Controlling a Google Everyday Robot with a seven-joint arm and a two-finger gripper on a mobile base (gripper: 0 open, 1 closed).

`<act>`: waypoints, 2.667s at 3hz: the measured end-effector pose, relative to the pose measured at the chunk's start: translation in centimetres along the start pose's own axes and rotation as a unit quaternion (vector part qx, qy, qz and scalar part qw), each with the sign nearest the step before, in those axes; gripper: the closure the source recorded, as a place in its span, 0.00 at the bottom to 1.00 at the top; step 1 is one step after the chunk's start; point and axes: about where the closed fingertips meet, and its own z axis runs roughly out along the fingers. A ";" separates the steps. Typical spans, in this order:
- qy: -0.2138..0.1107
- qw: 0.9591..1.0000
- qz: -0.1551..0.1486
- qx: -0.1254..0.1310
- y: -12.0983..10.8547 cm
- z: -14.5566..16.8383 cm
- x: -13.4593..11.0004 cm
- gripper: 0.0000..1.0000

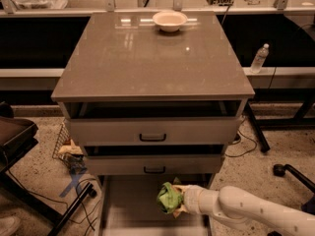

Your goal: Place green rice chip bag into bottom drawer

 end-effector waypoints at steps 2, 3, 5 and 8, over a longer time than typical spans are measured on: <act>-0.011 0.997 0.067 -0.042 4.9 10.1 5.1 1.00; -0.013 0.996 0.072 -0.043 5.3 10.6 5.2 0.82; -0.015 0.996 0.072 -0.044 5.4 10.8 5.0 0.36; -0.017 0.996 0.072 -0.046 5.6 11.0 4.8 0.00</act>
Offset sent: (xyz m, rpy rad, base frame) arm 0.0194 0.0668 -0.1763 0.1027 0.2382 -0.0311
